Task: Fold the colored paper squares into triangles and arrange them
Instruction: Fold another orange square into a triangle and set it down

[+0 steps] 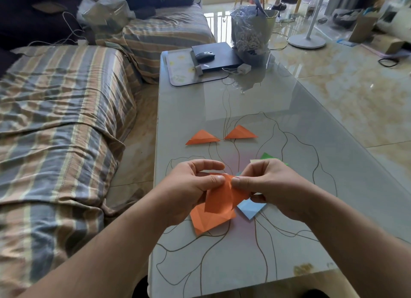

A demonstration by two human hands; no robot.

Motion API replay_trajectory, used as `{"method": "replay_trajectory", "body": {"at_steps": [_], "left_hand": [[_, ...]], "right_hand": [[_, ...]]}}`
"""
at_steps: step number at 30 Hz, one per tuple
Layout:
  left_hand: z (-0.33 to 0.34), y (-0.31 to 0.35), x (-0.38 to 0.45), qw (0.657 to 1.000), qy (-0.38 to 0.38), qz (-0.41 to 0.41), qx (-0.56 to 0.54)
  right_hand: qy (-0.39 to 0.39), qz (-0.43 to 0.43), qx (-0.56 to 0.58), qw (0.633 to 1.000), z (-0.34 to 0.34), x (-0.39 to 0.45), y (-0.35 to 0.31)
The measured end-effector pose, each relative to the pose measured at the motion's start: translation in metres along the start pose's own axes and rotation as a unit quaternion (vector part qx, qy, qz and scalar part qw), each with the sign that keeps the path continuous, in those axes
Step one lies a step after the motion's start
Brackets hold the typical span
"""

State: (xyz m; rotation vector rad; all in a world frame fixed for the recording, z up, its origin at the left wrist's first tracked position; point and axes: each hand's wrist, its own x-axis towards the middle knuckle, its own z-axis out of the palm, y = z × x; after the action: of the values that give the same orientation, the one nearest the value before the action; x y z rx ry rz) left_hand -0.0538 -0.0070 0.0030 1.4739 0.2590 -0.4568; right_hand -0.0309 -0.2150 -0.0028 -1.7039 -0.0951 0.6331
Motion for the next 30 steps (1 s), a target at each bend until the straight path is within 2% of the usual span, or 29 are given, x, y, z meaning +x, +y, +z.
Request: {"method": "replay_trajectory", "body": {"at_steps": [4,8,12,16,20,25,30], "left_hand": [[0.005,0.001,-0.002,0.998,-0.004,-0.033,-0.047],[0.013,-0.002,-0.005,0.994,-0.006,-0.046,-0.094],[0.020,-0.002,-0.005,0.990,0.039,-0.069,-0.118],[0.017,-0.002,-0.003,0.966,0.024,-0.144,-0.211],[0.014,-0.006,-0.002,0.944,0.009,-0.189,-0.270],[0.018,-0.006,-0.003,0.951,0.018,-0.177,-0.253],[0.019,-0.005,-0.005,0.968,0.024,-0.143,-0.203]], "right_hand": [[0.008,-0.034,0.055,0.998,-0.002,0.001,0.001],[-0.037,-0.114,0.077,0.990,-0.002,0.001,0.004],[-0.050,-0.170,0.019,0.984,-0.002,-0.001,0.004],[-0.016,-0.162,-0.081,0.983,-0.005,-0.002,0.005],[0.011,-0.157,-0.055,0.986,-0.002,0.001,0.007],[0.022,-0.164,-0.081,0.983,0.001,-0.001,0.005],[-0.015,-0.132,0.045,0.990,-0.003,-0.003,0.001]]}}
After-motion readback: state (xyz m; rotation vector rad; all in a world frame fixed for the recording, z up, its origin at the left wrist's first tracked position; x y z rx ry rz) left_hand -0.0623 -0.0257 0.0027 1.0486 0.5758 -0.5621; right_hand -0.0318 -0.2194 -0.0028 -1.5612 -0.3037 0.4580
